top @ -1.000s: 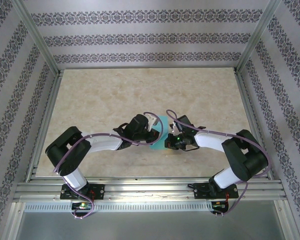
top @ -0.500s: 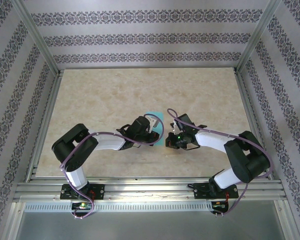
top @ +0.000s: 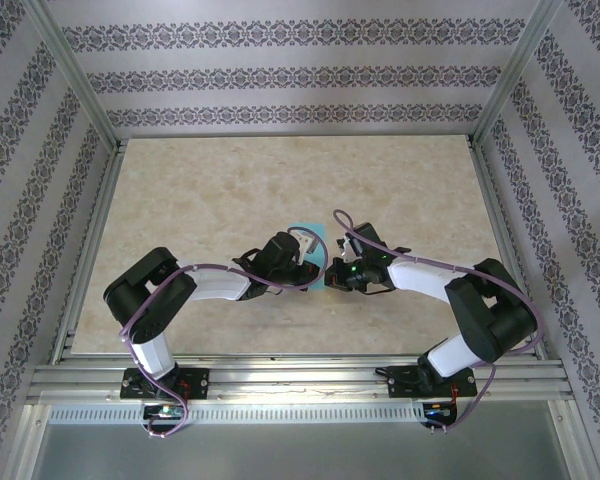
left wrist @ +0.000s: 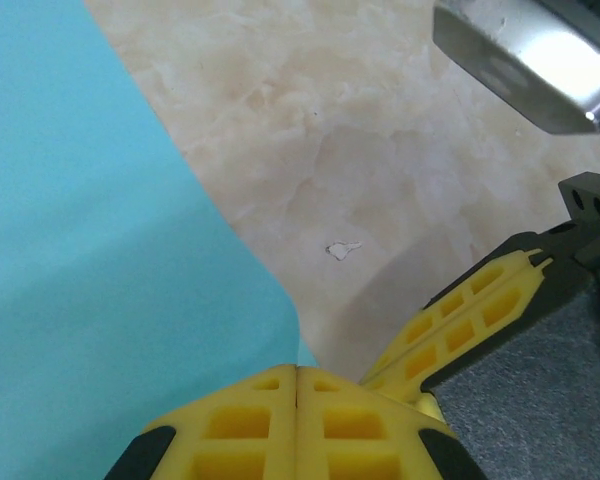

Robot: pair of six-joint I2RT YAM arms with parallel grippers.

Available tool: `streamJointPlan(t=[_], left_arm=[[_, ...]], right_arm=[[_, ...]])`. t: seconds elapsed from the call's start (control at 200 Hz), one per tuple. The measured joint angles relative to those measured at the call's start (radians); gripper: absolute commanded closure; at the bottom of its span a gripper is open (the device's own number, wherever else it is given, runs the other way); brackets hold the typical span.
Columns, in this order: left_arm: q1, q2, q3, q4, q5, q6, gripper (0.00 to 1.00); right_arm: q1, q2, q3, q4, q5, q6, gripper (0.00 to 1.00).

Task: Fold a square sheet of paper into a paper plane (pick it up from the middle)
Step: Fold the triangle a second time at the center of the table.

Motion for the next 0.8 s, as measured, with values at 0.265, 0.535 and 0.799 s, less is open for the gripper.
streamJointPlan(t=[0.265,0.535,0.799], left_arm=[[0.000,0.000,0.000,0.005,0.007,-0.011,1.00],[0.001,0.000,-0.006,0.021,0.010,-0.020,1.00],[0.058,0.000,-0.032,0.045,0.010,-0.044,1.00]], right_arm=[[0.000,0.060,0.000,0.080,-0.008,0.042,1.00],[0.000,0.099,0.004,0.079,0.001,0.034,1.00],[0.000,0.092,0.014,0.032,0.008,-0.031,1.00]])
